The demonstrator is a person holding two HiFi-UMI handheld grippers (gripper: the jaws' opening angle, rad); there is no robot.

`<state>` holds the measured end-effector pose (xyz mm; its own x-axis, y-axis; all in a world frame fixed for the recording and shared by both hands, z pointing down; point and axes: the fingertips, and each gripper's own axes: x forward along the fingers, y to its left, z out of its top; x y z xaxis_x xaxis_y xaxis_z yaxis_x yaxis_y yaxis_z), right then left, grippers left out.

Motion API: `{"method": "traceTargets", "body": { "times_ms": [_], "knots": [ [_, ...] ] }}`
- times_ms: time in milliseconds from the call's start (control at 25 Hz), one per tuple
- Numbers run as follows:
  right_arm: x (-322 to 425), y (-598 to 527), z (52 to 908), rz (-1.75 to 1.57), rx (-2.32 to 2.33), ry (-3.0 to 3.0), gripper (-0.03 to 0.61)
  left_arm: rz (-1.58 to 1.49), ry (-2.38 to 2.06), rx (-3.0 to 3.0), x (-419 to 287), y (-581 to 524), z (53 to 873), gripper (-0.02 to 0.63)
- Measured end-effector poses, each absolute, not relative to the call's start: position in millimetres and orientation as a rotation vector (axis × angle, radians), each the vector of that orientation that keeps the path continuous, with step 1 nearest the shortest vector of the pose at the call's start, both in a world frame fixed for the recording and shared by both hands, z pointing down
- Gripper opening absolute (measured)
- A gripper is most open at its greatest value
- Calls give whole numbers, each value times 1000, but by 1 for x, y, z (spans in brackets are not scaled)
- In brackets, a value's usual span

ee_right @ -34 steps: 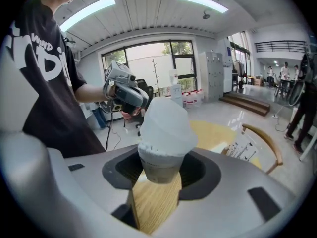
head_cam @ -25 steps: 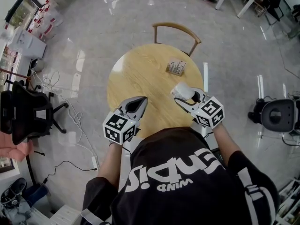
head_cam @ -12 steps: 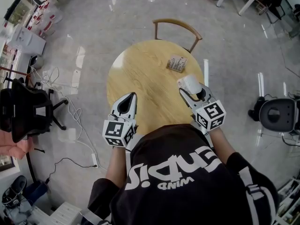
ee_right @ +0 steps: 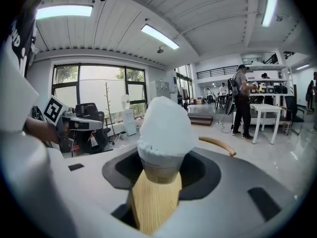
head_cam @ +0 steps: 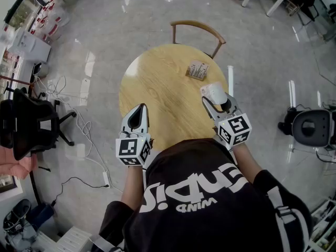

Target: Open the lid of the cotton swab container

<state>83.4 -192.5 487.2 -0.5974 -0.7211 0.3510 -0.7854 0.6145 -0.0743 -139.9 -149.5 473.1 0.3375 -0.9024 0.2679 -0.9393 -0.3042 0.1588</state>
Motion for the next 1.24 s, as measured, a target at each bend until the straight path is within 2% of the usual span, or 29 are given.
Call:
{"method": "traceTargets", "body": {
  "times_ms": [1240],
  "knots": [
    [65,-183,483,302,1129,-2587,192,213,-1614,2309,-137,-141,474,9]
  ]
}}
